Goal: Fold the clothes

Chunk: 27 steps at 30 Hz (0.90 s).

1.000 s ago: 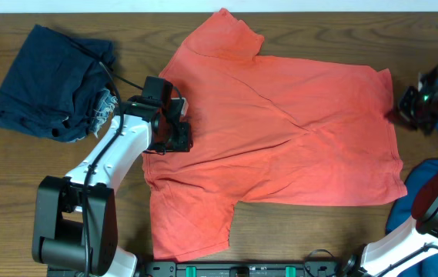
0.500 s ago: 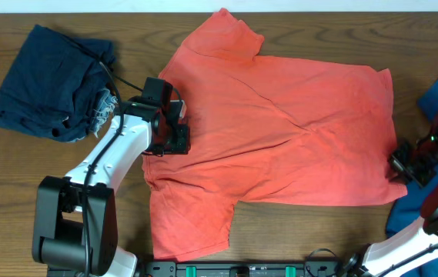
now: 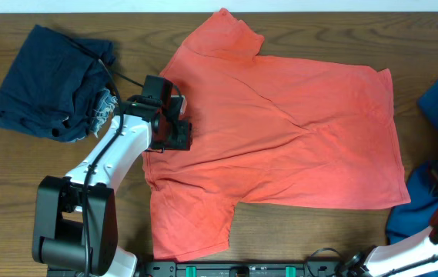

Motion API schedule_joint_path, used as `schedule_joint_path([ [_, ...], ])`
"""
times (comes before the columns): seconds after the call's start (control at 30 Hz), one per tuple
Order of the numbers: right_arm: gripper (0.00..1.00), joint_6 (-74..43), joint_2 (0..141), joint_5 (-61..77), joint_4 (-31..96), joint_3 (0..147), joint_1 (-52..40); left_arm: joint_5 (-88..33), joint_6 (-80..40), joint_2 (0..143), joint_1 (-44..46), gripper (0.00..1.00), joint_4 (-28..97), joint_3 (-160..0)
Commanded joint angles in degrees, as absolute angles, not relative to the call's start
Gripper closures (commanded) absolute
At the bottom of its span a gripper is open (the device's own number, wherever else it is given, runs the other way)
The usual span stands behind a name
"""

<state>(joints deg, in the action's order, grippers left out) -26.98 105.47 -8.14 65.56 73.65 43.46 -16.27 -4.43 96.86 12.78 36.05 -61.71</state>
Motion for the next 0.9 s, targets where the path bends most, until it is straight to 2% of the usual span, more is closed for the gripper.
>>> schedule_joint_path([
  [0.0, 0.84, -17.6, 99.7, 3.9, 63.9, 76.4, 41.6, -15.2, -4.1, 96.3, 12.8, 0.42, 34.5, -62.1],
  [0.13, 0.76, -11.0, 95.4, 15.3, 61.4, 76.4, 39.4, -11.1, -5.5, 97.5, 12.8, 0.43, 35.2, -62.0],
  [0.2, 0.73, -8.6, 93.4, 19.0, 60.7, 76.4, 38.5, -10.9, -6.9, 98.6, 12.8, 0.48, 36.3, -61.4],
  [0.3, 0.72, -7.2, 91.3, 22.7, 60.7, 76.4, 37.5, -7.0, -10.3, 100.3, 12.5, 0.68, 36.9, -59.8],
  [0.37, 0.71, -7.2, 90.6, 24.1, 61.3, 76.4, 36.8, -3.9, -11.8, 102.2, 11.6, 0.89, 36.8, -59.0],
  [0.4, 0.71, -7.2, 90.5, 24.6, 61.6, 76.4, 36.6, -3.1, -11.9, 102.9, 11.2, 0.94, 36.8, -59.0],
  [0.67, 0.72, -7.2, 90.5, 24.5, 64.1, 75.6, 32.0, 1.4, -11.2, 108.2, 3.8, 0.94, 31.3, -59.0],
  [0.87, 0.72, -14.0, 90.8, 13.2, 63.4, 71.6, 27.2, 1.6, -11.2, 108.9, -4.6, 0.94, 30.4, -59.2],
])
